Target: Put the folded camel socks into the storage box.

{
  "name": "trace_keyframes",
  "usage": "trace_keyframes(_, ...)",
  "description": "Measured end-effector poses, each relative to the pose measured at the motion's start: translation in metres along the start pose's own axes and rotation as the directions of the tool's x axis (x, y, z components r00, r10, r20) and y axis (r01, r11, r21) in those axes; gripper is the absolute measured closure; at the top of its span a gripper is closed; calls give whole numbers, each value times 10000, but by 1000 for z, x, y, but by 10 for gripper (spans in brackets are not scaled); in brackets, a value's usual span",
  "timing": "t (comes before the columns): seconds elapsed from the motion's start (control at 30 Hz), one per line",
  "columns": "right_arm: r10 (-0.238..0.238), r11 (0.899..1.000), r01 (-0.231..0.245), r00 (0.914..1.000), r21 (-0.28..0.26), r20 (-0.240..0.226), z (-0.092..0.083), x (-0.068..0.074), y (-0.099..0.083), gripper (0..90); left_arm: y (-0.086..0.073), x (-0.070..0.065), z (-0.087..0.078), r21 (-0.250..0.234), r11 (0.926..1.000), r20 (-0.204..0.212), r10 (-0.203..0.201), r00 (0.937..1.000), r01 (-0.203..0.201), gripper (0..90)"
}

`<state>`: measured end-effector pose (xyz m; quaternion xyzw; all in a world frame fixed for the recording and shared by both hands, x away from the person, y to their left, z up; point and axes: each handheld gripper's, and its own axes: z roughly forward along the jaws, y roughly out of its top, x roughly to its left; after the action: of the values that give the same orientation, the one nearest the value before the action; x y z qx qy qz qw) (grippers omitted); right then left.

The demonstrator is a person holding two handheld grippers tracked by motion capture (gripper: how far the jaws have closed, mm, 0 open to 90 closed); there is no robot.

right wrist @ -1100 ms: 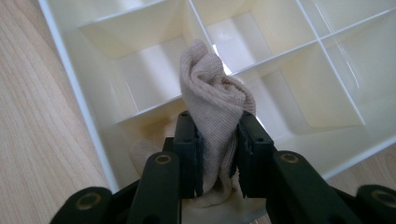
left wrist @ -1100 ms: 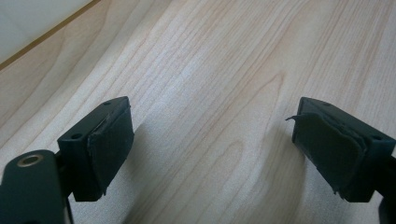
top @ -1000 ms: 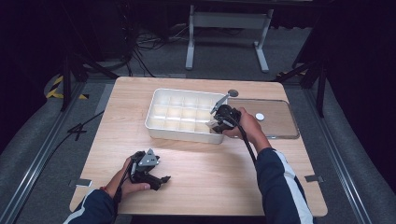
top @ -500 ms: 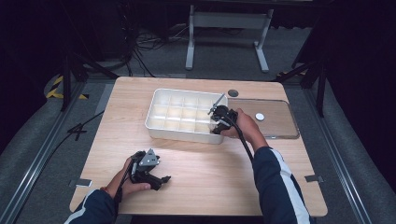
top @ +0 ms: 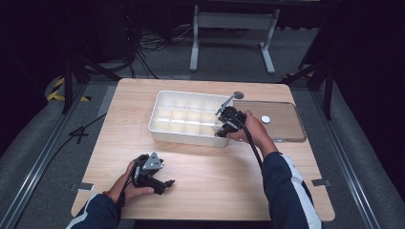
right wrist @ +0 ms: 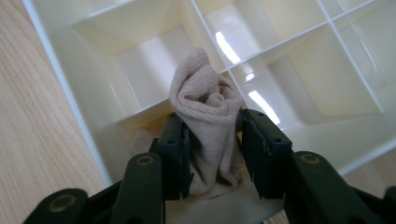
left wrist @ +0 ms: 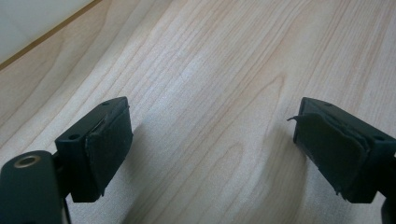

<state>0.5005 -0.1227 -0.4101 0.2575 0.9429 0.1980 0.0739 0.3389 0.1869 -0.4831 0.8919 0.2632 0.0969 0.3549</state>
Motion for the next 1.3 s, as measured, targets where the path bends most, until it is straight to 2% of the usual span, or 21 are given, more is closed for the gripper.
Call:
trace_keyframes(0.4,138,9974,-142,9999,-711,-53,-13,4,-3,581,0,0,1,-66,10000,12,-56,10000,57,118)
trace_keyframes(0.53,119,9966,-108,9998,-817,133,-15,5,-5,587,0,0,0,-69,10000,5,-49,10000,49,118)
trace_keyframes(0.63,224,9949,-208,9996,-985,152,-16,7,-7,572,0,0,0,-58,10000,6,-48,10000,48,118)
trace_keyframes(0.67,205,9945,-172,9993,-1034,308,-15,7,-8,573,0,0,0,-66,10000,8,-48,10000,48,118)
trace_keyframes(0.97,522,9853,-480,9984,-1637,215,-26,7,-15,536,0,0,0,-64,10000,8,-47,10000,47,118)
trace_keyframes(1.3,231,9802,-143,9988,-1976,425,-39,18,-20,513,0,0,0,-13,10000,-5,4,10000,-4,118)
